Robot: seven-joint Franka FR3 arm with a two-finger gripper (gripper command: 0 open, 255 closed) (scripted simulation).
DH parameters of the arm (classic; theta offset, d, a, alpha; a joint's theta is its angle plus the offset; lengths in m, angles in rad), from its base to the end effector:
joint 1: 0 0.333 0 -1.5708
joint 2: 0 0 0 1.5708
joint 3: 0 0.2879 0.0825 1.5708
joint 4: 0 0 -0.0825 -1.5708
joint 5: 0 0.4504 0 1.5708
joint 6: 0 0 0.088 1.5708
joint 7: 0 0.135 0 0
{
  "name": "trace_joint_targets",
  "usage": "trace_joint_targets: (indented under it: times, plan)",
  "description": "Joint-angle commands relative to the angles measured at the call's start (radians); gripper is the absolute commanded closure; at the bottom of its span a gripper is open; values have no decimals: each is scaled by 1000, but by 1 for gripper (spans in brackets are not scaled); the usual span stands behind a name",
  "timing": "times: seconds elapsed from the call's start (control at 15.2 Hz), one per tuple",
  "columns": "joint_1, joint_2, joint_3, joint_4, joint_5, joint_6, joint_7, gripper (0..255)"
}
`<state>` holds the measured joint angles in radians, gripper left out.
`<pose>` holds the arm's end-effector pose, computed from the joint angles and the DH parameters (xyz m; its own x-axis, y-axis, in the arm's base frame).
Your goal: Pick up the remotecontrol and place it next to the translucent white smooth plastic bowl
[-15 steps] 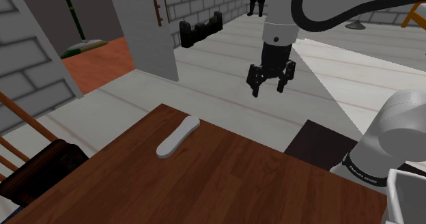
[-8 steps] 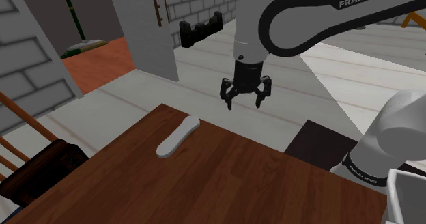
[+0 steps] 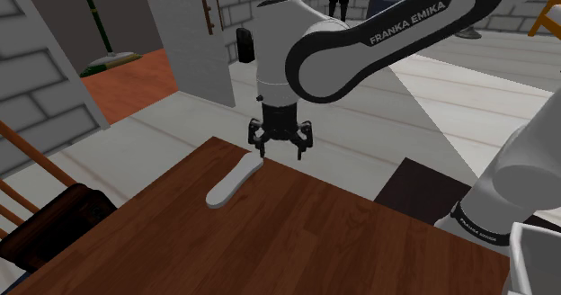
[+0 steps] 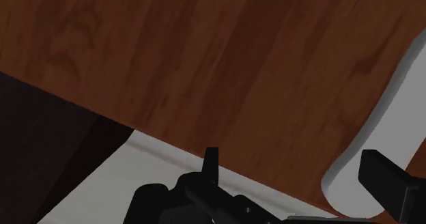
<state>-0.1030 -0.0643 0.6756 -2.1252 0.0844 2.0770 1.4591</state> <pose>0.4930 0.3252 0.3445 0.5989 -0.8001 -0.0333 -0.8007 -0.5991 -0.0059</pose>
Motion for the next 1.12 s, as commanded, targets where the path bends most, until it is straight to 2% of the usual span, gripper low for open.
trace_joint_targets:
  times: [0.0, 0.13, 0.33, 0.59, 0.66, 1.06]
  plan:
    - [3, 108, 26, 71, -86, 13, 136, 0]
    - [29, 215, 26, 153, -173, 9, 258, 0]
    - [94, 367, -4, 290, -284, -17, 416, 0]
    - [198, 554, -71, 500, -384, -75, 573, 0]
    - [209, 571, -79, 522, -391, -81, 585, 0]
    - [215, 602, -93, 484, -412, -17, 598, 0]
